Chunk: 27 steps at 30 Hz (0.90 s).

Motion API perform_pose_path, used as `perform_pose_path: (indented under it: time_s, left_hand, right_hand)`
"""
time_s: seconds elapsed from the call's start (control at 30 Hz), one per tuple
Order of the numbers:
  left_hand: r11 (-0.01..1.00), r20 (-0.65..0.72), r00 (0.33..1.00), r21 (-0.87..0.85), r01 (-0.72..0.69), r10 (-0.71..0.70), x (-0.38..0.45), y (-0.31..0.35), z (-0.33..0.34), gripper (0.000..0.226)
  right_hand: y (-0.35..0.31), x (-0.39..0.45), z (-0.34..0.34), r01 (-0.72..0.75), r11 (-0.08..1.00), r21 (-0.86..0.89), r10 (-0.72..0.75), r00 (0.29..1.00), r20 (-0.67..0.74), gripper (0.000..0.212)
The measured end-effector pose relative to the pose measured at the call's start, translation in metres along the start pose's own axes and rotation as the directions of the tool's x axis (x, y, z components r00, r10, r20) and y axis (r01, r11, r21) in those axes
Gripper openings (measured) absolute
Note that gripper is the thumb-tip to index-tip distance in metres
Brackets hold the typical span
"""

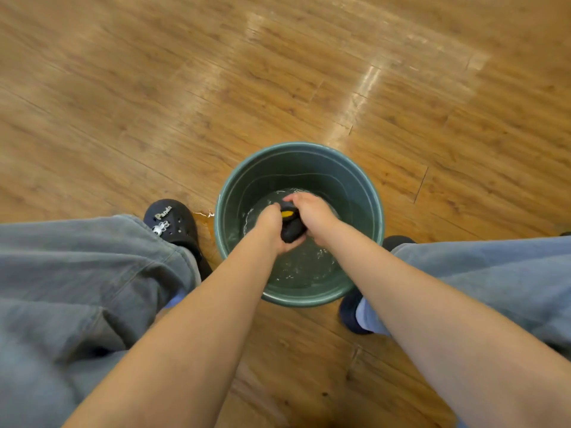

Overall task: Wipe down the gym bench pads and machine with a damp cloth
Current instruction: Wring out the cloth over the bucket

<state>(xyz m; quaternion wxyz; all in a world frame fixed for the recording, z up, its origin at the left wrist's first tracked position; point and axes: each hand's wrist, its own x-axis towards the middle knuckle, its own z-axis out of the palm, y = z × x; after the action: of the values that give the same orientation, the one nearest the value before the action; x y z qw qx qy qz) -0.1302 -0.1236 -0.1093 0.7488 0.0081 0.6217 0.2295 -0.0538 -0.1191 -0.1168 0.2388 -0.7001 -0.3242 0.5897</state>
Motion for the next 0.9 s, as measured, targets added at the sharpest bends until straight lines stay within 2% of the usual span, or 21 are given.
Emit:
perform_pose_path:
  time_s: [0.07,0.17,0.23,0.33,0.43,0.47,0.53,0.6,0.67,0.73,0.8,0.9]
  left_hand:
    - [0.986,-0.002,0.992,-0.104,-0.129,0.130,-0.001,0.003,0.004,0.030]
    - [0.956,-0.025,0.957,-0.043,-0.289,0.288,-0.001,0.006,0.007,0.043]
    - [0.954,-0.043,0.956,0.091,-0.286,0.291,-0.006,0.004,0.012,0.037]
    - [0.930,-0.128,0.956,0.295,-0.219,0.266,-0.001,-0.003,0.014,0.031]
    - [0.872,-0.201,0.920,0.436,-0.222,0.335,0.011,-0.007,0.007,0.031]
    - [0.799,-0.218,0.887,0.556,-0.229,0.407,0.011,-0.007,0.004,0.036]
    - [0.566,-0.171,0.803,0.791,-0.234,0.571,0.012,-0.005,-0.002,0.044]
    - [0.374,-0.069,0.750,0.894,-0.245,0.658,0.013,-0.005,-0.005,0.050]
    - [0.208,0.014,0.707,0.952,-0.226,0.707,0.014,-0.007,-0.006,0.052]
    - [0.034,0.117,0.677,0.978,-0.205,0.727,0.015,-0.009,-0.006,0.055]
    - [-0.130,0.222,0.652,0.974,-0.187,0.725,0.015,-0.010,-0.004,0.056]
    - [-0.319,0.335,0.647,0.936,-0.146,0.685,0.009,-0.010,0.001,0.059]
  right_hand:
    - [-0.005,-0.007,0.011,0.222,0.938,-0.267,-0.236,0.972,-0.020,0.029]
    - [-0.005,-0.011,0.014,0.342,0.801,-0.492,-0.392,0.920,0.000,0.037]
    - [-0.002,-0.010,0.004,0.352,0.798,-0.490,-0.403,0.915,0.001,0.035]
    - [0.000,-0.009,-0.006,0.262,0.920,-0.292,-0.291,0.955,-0.060,0.035]
    - [0.006,-0.009,0.001,0.144,0.939,-0.314,-0.200,0.968,-0.153,0.037]
    - [0.008,-0.009,0.004,0.115,0.944,-0.310,-0.175,0.970,-0.171,0.038]
    - [0.011,-0.010,0.007,0.056,0.956,-0.289,-0.111,0.978,-0.178,0.041]
    - [0.010,-0.009,0.008,-0.039,0.963,-0.268,-0.003,0.988,-0.152,0.041]
    - [0.011,-0.009,0.007,-0.163,0.962,-0.218,0.138,0.983,-0.122,0.039]
    - [0.011,-0.013,0.005,-0.309,0.947,-0.089,0.303,0.950,-0.072,0.034]
    - [0.014,-0.015,0.002,-0.384,0.921,-0.058,0.384,0.923,-0.010,0.029]
    - [0.008,-0.018,-0.006,-0.456,0.889,0.043,0.453,0.889,0.061,0.023]
